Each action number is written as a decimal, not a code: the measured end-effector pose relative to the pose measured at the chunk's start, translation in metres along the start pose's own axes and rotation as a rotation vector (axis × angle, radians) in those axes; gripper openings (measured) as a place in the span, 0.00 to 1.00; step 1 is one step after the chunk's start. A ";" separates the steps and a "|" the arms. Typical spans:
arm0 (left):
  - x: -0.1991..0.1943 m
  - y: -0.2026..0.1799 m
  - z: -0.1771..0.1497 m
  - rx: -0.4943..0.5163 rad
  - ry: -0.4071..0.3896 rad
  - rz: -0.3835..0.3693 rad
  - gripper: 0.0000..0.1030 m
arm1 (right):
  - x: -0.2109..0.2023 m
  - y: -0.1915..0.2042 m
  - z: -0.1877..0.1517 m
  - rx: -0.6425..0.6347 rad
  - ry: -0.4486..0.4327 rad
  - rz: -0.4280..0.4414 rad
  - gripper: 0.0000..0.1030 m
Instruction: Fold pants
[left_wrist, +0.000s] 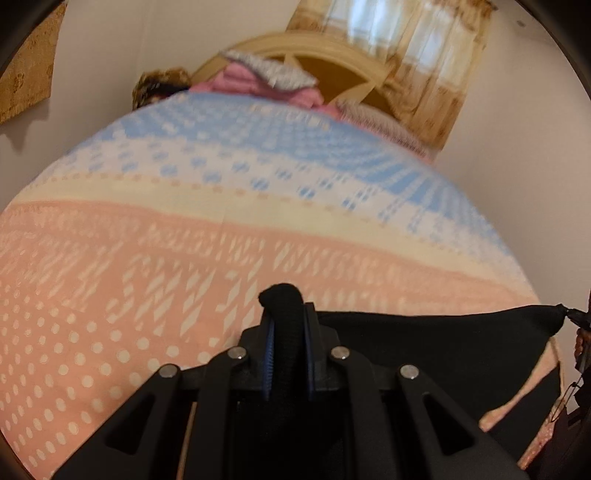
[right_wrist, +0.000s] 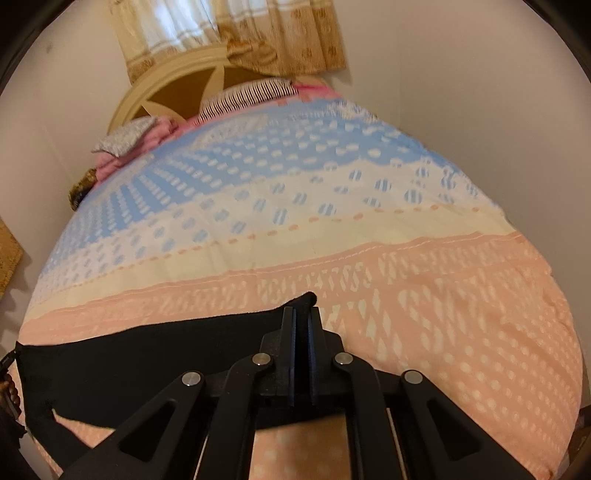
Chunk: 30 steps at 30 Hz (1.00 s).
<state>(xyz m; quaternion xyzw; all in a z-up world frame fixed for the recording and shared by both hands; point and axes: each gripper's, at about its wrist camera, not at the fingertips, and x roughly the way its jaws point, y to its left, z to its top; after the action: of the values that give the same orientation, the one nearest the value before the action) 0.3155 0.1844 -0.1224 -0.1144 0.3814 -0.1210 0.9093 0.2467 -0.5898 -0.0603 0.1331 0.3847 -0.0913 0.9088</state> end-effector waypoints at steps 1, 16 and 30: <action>-0.010 -0.001 -0.001 -0.006 -0.016 -0.016 0.14 | -0.007 0.000 -0.001 -0.001 -0.014 0.007 0.05; -0.088 0.017 -0.056 -0.051 -0.141 -0.174 0.14 | -0.114 -0.036 -0.106 0.107 -0.134 0.085 0.05; -0.090 0.037 -0.127 -0.069 -0.081 -0.200 0.14 | -0.088 -0.075 -0.185 0.217 0.006 0.047 0.05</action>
<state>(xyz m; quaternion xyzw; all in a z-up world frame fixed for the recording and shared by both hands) 0.1678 0.2327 -0.1603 -0.1881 0.3352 -0.1933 0.9027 0.0412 -0.5976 -0.1329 0.2398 0.3722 -0.1105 0.8898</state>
